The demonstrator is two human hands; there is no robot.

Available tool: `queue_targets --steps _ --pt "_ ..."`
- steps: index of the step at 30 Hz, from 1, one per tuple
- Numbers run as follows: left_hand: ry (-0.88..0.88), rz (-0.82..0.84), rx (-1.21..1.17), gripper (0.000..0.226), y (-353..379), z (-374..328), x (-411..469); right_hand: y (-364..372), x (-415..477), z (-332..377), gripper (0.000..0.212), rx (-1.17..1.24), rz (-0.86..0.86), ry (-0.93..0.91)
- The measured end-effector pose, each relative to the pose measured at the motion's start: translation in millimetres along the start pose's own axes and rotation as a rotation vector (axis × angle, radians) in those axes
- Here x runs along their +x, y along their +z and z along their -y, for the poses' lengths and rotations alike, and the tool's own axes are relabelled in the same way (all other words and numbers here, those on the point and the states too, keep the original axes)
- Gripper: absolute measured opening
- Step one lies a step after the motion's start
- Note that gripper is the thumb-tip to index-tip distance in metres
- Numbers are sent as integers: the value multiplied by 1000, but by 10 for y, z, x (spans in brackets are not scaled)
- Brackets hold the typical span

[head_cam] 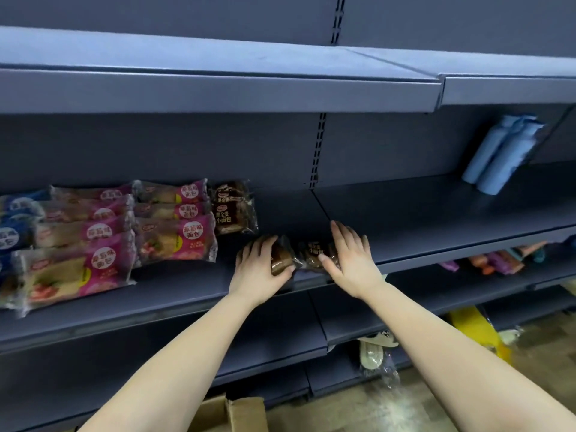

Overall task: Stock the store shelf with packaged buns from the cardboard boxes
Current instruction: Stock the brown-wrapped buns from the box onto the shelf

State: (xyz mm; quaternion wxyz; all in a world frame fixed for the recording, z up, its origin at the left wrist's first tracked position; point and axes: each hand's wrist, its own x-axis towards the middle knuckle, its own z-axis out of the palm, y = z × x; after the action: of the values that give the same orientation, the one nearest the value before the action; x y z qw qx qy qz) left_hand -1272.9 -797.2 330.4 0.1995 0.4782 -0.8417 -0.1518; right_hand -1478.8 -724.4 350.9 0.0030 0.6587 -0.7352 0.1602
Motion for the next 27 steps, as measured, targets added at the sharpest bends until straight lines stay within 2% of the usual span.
queue_targets --steps 4,9,11,14,17,23,27 --pt "123 35 93 88 -164 10 12 -173 38 -156 80 -11 86 124" --pt "133 28 129 72 -313 -18 75 -176 133 -58 80 17 305 148" --pt "117 48 130 69 -324 -38 78 -119 156 60 80 17 334 146" --pt "142 70 145 65 -307 -75 46 -118 216 169 87 19 314 169" --pt "164 70 143 64 -324 -107 4 -157 265 183 71 -52 325 155" --pt "120 82 145 67 -538 -18 -77 -412 369 225 62 -182 84 218" --pt "67 104 164 68 -684 196 -179 -480 575 491 60 -154 49 126"
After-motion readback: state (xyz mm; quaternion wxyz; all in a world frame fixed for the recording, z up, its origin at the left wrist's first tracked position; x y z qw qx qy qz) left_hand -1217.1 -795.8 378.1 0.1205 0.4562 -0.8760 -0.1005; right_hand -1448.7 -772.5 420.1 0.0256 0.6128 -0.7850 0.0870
